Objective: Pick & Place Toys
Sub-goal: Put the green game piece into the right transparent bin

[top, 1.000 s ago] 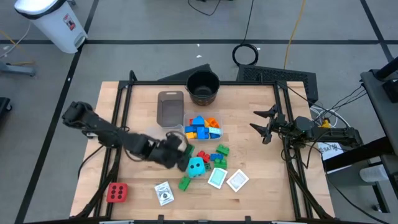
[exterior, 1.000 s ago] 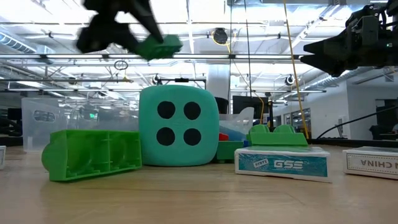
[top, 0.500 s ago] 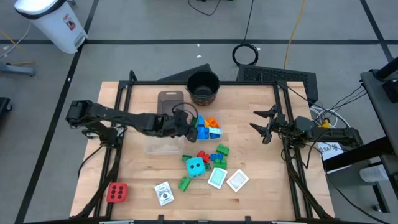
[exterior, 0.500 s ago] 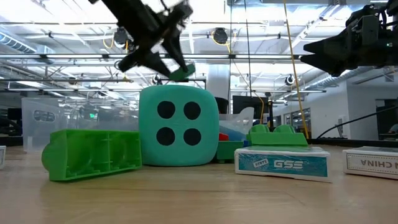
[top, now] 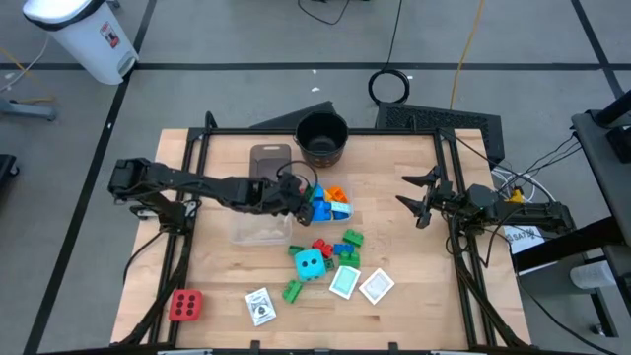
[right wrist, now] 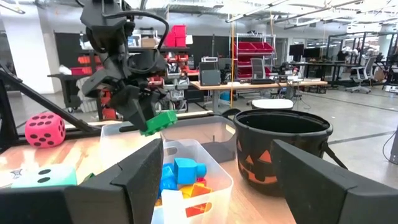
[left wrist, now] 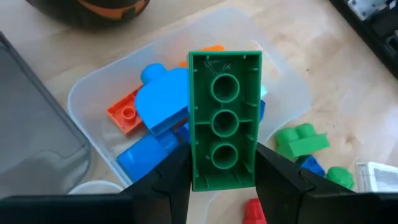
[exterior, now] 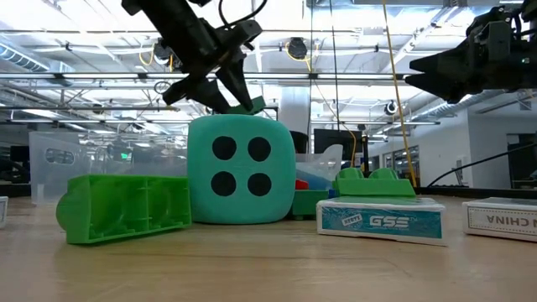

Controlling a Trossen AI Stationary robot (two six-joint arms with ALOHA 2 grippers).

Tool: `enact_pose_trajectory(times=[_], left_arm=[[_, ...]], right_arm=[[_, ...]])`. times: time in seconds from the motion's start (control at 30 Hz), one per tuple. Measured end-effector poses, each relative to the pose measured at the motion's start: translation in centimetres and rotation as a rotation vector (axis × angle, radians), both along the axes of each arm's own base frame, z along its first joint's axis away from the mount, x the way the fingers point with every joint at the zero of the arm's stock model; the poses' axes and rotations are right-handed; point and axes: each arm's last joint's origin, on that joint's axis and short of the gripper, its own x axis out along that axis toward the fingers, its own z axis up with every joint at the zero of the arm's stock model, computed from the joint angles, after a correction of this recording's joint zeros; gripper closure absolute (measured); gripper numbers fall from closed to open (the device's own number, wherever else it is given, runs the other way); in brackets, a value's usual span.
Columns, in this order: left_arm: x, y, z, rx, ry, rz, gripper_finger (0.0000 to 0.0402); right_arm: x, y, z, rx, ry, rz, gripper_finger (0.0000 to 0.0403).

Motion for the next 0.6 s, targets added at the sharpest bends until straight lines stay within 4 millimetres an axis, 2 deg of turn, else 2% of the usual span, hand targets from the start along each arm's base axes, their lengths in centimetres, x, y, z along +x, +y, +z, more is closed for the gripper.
enact_pose_trajectory(times=[0.13,0.37,0.43,0.6], left_arm=[[0.0,-0.2,0.0,0.016,0.013,-0.025,0.0254],[0.4,-0.3,-1.2,0.018,0.065,-0.071,0.0248],[0.6,-0.3,-1.7,0.029,0.092,-0.094,0.0238],[1.0,-0.3,-1.6,0.047,0.05,-0.114,0.0192]], right_arm=[[0.0,0.0,0.0,0.0,0.0,0.0,0.0135],[0.0,0.0,0.0,0.0,-0.001,0.0,0.0135],[0.0,0.0,0.0,0.0,-0.001,0.0,0.0135],[0.0,0.0,0.0,0.0,0.003,0.0,0.0136]])
